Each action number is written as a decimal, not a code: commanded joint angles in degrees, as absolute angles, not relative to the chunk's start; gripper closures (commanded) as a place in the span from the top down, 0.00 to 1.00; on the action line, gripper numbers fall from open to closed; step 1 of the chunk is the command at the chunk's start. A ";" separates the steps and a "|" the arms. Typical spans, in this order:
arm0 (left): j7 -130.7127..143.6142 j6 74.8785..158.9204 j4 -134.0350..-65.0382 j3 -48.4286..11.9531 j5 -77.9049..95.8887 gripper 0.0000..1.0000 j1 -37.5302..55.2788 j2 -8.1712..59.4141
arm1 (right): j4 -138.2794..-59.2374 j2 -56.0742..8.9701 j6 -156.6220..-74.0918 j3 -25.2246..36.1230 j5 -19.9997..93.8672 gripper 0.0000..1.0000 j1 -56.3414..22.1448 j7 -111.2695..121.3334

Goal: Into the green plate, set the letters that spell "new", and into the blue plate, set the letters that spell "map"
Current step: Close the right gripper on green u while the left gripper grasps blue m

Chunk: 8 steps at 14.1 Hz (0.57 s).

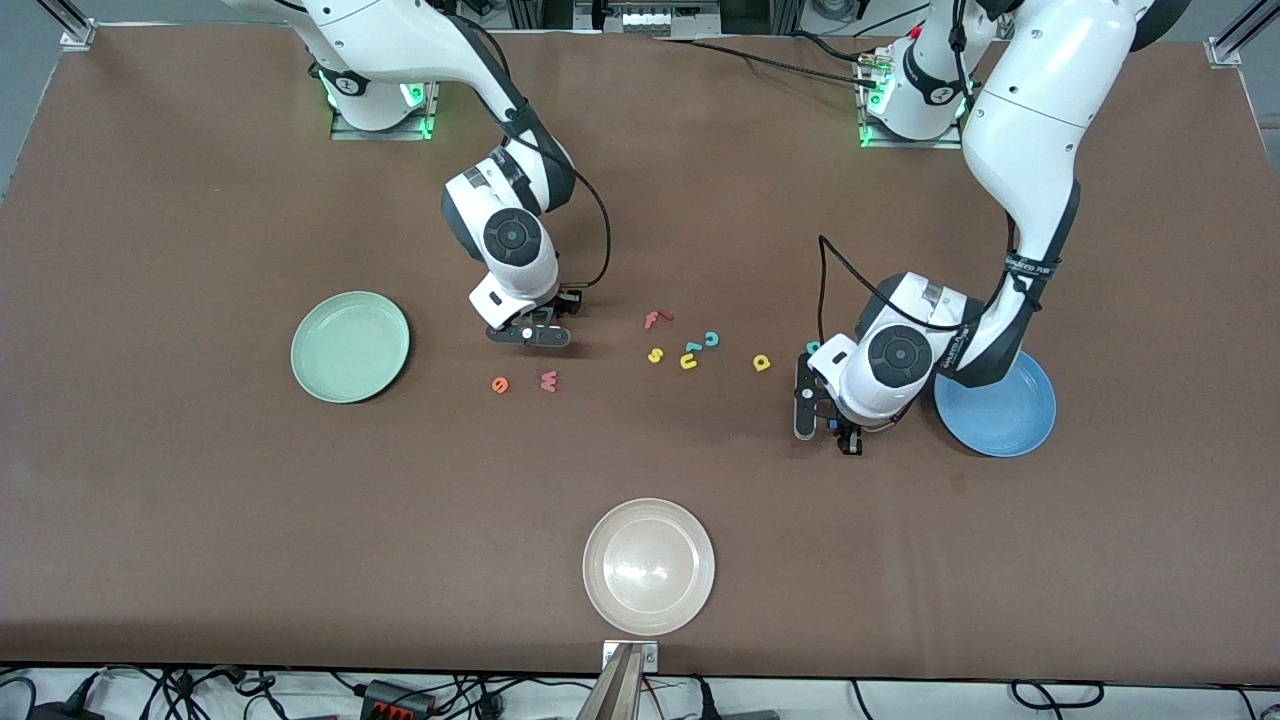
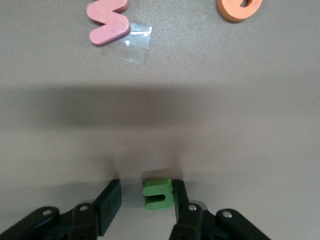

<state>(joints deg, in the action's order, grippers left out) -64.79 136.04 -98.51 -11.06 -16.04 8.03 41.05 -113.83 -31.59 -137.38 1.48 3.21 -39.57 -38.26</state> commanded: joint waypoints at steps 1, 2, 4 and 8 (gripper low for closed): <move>-65.74 135.27 -98.17 -11.16 -17.67 0.09 7.65 40.44 | -114.96 -30.85 -137.55 1.32 3.96 0.32 -39.29 -38.58; -65.22 132.31 -98.00 -11.16 -17.67 0.09 7.12 38.86 | -114.87 -30.68 -137.46 1.32 3.96 0.25 -39.20 -38.58; -64.26 125.97 -97.29 -11.25 -16.97 0.08 5.37 35.53 | -114.87 -29.71 -137.29 1.41 3.96 0.21 -38.77 -38.15; -53.92 115.25 -97.38 -11.34 -16.88 0.07 1.41 28.49 | -113.99 -24.27 -130.36 1.75 3.96 0.21 -35.34 -36.83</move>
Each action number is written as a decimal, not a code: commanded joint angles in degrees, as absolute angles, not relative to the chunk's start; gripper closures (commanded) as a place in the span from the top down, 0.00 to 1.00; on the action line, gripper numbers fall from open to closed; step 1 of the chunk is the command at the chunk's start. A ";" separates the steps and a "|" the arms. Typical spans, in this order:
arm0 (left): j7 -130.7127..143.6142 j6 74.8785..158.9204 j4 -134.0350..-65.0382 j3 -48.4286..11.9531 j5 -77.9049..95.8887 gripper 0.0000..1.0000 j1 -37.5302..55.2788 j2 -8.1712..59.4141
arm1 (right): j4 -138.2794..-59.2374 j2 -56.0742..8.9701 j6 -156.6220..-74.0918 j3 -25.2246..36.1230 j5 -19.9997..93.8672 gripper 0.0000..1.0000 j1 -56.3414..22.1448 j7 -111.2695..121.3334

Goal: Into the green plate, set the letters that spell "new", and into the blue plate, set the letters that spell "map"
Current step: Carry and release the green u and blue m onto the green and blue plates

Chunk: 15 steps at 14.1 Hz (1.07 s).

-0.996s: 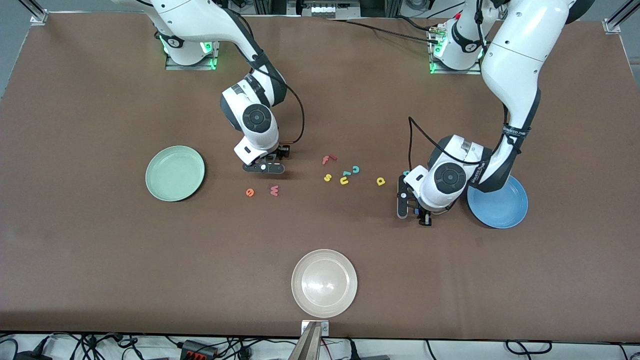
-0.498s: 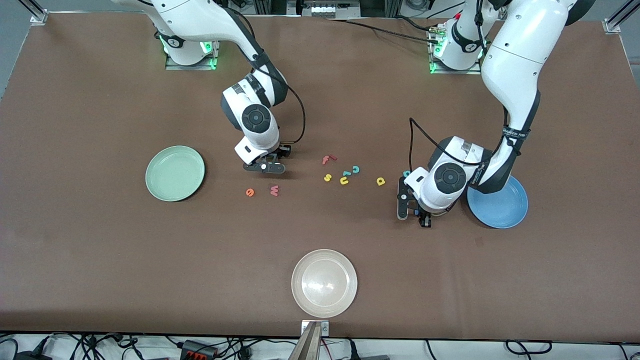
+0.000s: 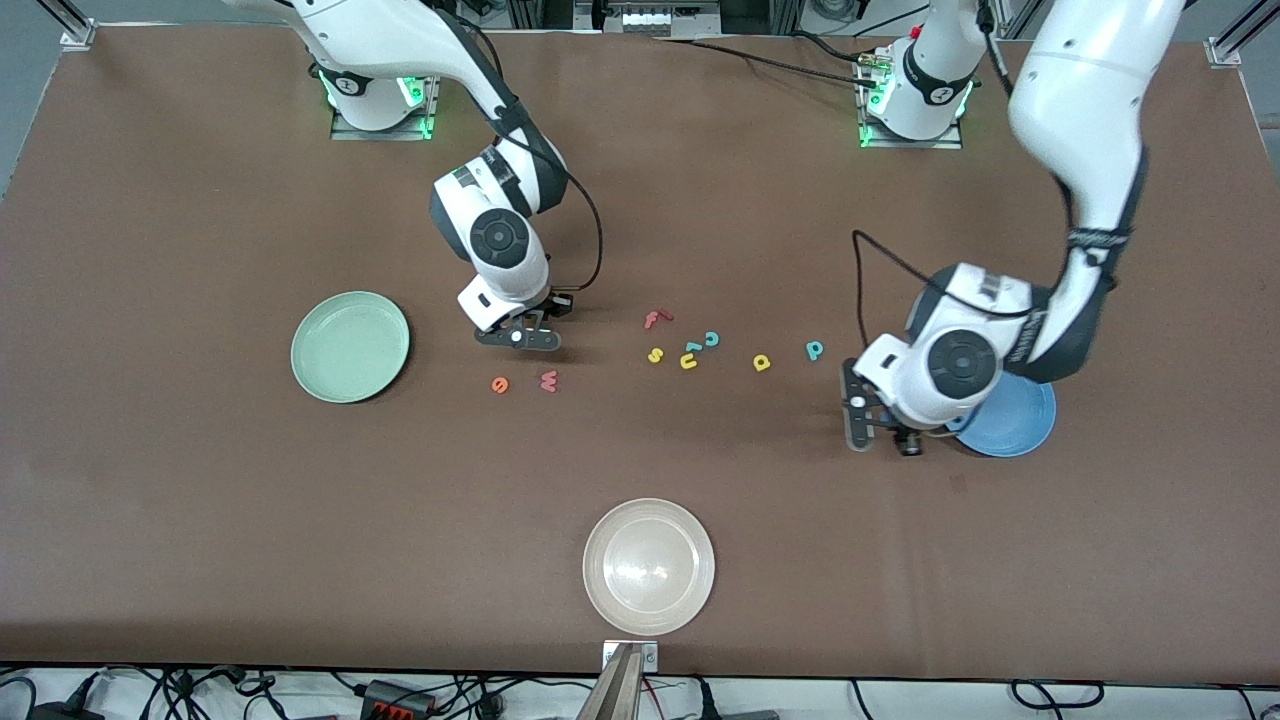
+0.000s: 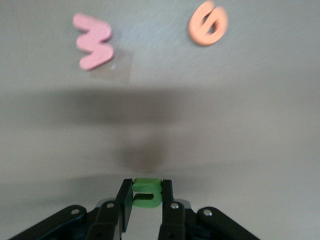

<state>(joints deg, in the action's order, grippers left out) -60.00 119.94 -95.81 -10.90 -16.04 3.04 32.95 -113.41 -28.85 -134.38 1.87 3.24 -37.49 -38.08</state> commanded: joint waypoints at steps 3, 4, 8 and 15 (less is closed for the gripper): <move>-38.64 112.94 -98.35 -11.25 -16.96 0.08 -1.49 28.12 | -114.26 -21.80 -126.04 2.02 3.87 0.21 -27.28 -28.42; -33.71 113.37 -99.13 -11.25 -17.05 0.08 -2.89 28.47 | -114.43 -21.36 -125.08 2.02 3.78 0.21 -23.16 -24.56; -25.77 120.92 -105.63 -11.34 -17.05 0.08 -8.25 29.27 | -115.83 -21.44 -122.87 2.37 3.60 0.21 -12.85 -13.38; -18.81 122.88 -109.78 -11.86 -17.14 1.00 -9.05 28.48 | -116.81 -25.05 -123.49 2.46 2.73 0.27 -7.91 -8.96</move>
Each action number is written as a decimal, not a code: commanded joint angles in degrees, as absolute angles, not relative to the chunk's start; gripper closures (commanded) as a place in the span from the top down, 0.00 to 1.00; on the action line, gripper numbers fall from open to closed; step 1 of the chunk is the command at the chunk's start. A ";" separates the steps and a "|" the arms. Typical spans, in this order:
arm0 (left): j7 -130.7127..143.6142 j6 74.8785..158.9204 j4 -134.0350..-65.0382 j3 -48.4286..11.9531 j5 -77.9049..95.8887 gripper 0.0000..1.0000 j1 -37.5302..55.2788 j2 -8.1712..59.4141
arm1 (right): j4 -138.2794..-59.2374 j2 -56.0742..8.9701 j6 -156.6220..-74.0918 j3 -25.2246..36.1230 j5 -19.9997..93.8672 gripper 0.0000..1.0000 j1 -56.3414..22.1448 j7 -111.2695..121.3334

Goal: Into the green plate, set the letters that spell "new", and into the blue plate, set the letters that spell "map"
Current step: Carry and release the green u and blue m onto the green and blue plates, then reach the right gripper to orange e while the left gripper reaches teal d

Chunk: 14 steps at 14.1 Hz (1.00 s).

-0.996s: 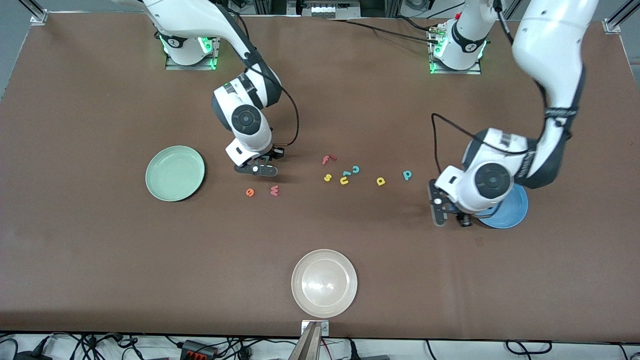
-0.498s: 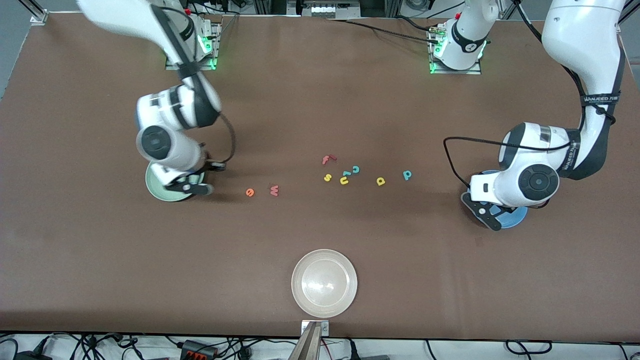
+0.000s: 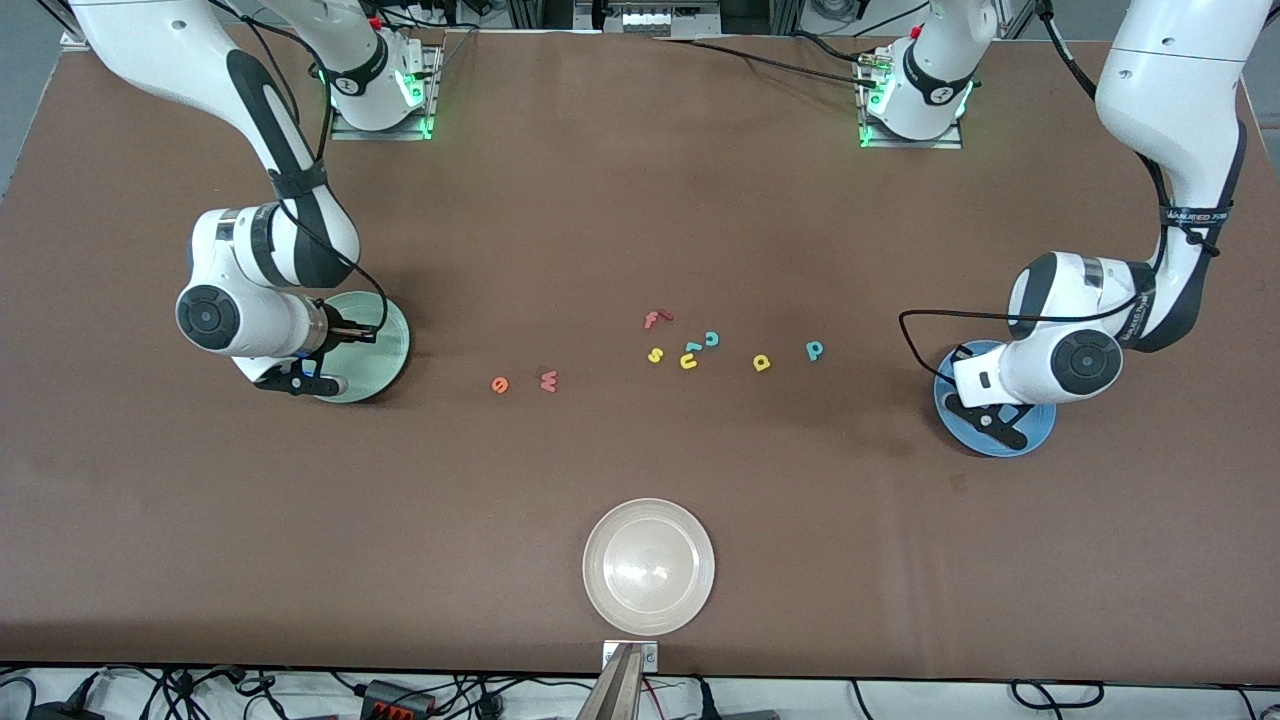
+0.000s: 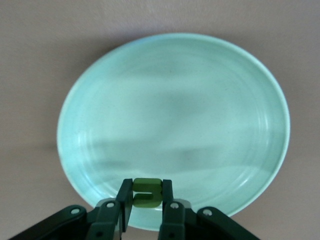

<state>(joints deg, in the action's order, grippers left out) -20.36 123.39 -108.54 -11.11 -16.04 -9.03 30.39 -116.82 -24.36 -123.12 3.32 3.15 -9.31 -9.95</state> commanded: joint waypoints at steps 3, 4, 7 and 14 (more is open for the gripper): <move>-14.10 118.67 -109.60 -16.07 -16.88 1.00 -9.40 26.11 | -115.58 -26.01 -123.92 2.46 0.36 0.63 -7.47 -8.88; -8.15 116.65 -109.51 -18.87 -16.87 1.00 -9.40 25.23 | -114.45 -25.93 -123.49 2.46 0.26 1.00 -7.56 -8.88; 12.58 115.31 -109.95 -26.34 -16.87 1.00 -9.40 25.22 | -109.88 -26.01 -122.87 2.29 0.52 1.00 -8.17 -9.05; 37.00 137.28 -122.69 -30.15 -17.66 1.00 -8.79 26.80 | -104.77 -29.26 -122.69 1.85 1.22 1.00 -16.77 -9.84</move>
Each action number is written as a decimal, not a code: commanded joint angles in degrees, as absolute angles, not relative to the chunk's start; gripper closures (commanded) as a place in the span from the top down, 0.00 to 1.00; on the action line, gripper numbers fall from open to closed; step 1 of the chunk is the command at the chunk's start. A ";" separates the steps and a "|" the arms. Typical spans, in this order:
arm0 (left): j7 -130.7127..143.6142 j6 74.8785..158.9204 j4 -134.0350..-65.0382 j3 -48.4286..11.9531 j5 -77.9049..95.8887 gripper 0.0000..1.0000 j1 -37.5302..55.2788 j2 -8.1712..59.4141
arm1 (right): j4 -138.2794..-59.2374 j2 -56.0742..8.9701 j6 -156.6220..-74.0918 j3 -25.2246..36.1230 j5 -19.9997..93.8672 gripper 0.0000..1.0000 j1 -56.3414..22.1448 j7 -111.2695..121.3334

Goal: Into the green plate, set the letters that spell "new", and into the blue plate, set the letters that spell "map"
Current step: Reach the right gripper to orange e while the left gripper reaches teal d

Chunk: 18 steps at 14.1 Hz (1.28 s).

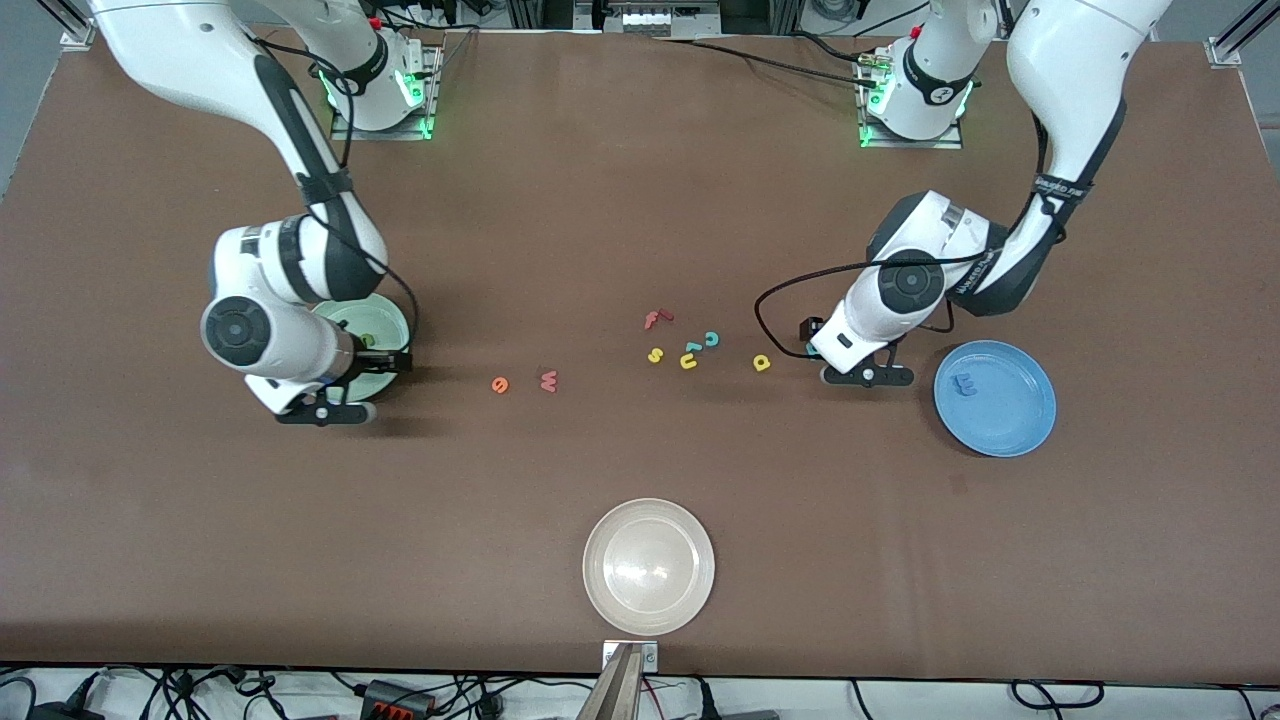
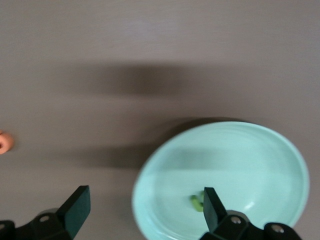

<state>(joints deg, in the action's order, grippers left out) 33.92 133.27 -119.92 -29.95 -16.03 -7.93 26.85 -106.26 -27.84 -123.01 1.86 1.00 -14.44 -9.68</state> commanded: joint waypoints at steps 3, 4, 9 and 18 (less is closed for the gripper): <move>37.62 137.81 -122.35 -30.06 -17.67 0.92 -8.44 28.30 | -104.41 -30.67 -125.67 1.85 3.16 1.00 -19.42 -17.29; 37.62 138.60 -122.08 -30.06 -17.84 0.83 -8.35 28.74 | -104.33 -31.11 -126.64 1.85 4.30 1.00 -19.51 -20.10; 37.62 142.11 -121.64 -30.06 -17.84 0.73 -8.61 30.40 | -96.62 -37.86 -129.64 1.85 5.45 1.00 -24.25 -32.31; 37.71 143.96 -121.82 -29.53 -17.84 0.17 -8.35 32.25 | -93.96 -41.57 -129.81 1.85 5.54 0.95 -26.89 -43.41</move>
